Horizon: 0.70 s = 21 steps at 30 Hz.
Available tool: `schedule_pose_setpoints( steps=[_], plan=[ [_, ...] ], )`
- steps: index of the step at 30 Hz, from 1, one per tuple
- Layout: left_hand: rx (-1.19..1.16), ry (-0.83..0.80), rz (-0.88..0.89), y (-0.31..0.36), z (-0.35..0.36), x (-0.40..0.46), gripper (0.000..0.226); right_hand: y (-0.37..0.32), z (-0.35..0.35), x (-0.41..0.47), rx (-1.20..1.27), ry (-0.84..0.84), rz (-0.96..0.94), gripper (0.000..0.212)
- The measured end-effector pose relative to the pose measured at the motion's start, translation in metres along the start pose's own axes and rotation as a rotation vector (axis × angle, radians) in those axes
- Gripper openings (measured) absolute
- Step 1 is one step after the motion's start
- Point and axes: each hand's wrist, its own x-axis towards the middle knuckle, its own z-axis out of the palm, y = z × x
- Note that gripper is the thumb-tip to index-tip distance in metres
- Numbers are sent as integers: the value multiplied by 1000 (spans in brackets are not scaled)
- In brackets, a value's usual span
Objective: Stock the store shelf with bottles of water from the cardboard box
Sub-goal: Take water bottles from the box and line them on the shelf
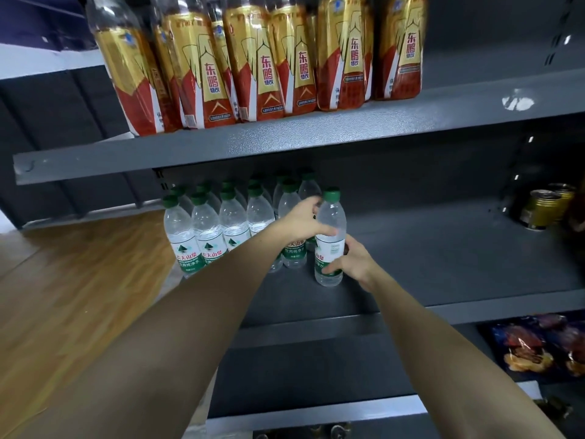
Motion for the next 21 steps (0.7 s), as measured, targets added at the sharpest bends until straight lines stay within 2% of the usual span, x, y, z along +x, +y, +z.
schedule_pose_setpoints(
  steps=[4,8,11,13,17,21],
  plan=[
    [9,43,-30,1,-6,4,89,2,-8,8,-47,-112,62,71],
    [112,180,157,4,2,3,90,-4,-12,17,-179,-169,76,82],
    [225,275,153,1,4,1,87,-13,-16,22,-310,-126,93,60],
    [245,243,141,-3,1,2,90,-13,-22,28,-374,-78,91,47],
    [322,97,155,1,-7,2,99,-15,-31,42,-407,-9,74,34],
    [308,167,106,1,-7,8,93,-18,-29,55,-457,23,62,22]
  ],
)
